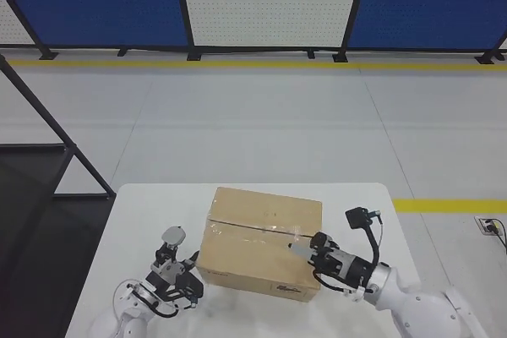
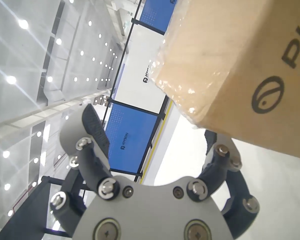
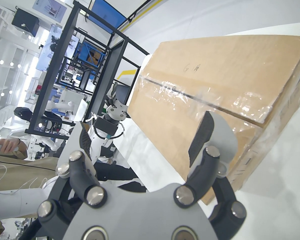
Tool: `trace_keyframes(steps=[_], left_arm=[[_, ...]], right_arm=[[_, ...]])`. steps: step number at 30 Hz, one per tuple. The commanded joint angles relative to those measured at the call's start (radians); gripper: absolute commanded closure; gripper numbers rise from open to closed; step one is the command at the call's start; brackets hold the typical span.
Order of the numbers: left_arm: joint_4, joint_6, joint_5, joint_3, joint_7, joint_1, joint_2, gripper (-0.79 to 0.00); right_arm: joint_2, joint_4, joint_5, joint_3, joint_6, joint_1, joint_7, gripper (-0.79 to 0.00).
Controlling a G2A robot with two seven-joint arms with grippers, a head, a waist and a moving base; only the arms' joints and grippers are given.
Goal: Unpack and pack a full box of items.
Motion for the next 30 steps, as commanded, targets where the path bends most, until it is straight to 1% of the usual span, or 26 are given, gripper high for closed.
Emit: trace_keyframes(steps=[1,5,9,11,14,17,19,20,24,25,27,30], left_arm=[[-0.011,-0.001,0.002,0.002,0.006,0.013,0.002,-0.785],[-0.026,-0.005,0.01,0.011,0.017,0.032,0.006,-0.785],[-0.042,-0.007,0.014,0.011,0.034,0.05,0.01,-0.785],[-0.056,0.013,-0.001,-0.003,0.028,0.06,0.012,-0.785],[-0.085,0.06,-0.071,-0.038,0.005,0.073,0.012,-0.785],[-0.121,0.116,-0.201,-0.071,0.026,0.097,0.01,-0.785],[-0.141,0.128,-0.306,-0.096,0.052,0.114,0.009,-0.785],[-0.147,0.119,-0.353,-0.105,0.056,0.119,0.008,-0.785],[-0.147,0.119,-0.353,-0.105,0.056,0.119,0.008,-0.785],[-0.147,0.119,-0.353,-0.105,0.056,0.119,0.008,-0.785],[-0.147,0.119,-0.353,-0.105,0.056,0.119,0.008,-0.785],[-0.148,0.117,-0.354,-0.104,0.054,0.121,0.008,-0.785]], right_arm=[[-0.001,0.003,-0.035,-0.02,0.027,0.017,0.02,-0.785],[-0.004,0.006,-0.078,-0.056,0.082,0.045,0.032,-0.785],[-0.006,0.0,-0.104,-0.068,0.091,0.051,0.021,-0.785],[-0.006,-0.008,-0.115,-0.066,0.086,0.046,0.009,-0.785],[-0.007,-0.022,-0.105,-0.053,0.094,0.03,-0.028,-0.785],[-0.008,-0.023,-0.098,-0.05,0.101,0.027,-0.039,-0.785],[-0.008,-0.023,-0.098,-0.05,0.101,0.027,-0.039,-0.785],[-0.008,-0.023,-0.098,-0.05,0.101,0.027,-0.039,-0.785],[-0.008,-0.023,-0.098,-0.05,0.101,0.027,-0.039,-0.785],[-0.008,-0.026,-0.11,-0.049,0.097,0.024,-0.054,-0.785],[-0.007,-0.051,-0.191,-0.061,0.079,0.008,-0.094,-0.785],[-0.003,-0.104,-0.406,-0.087,0.131,-0.013,-0.141,-0.785]])
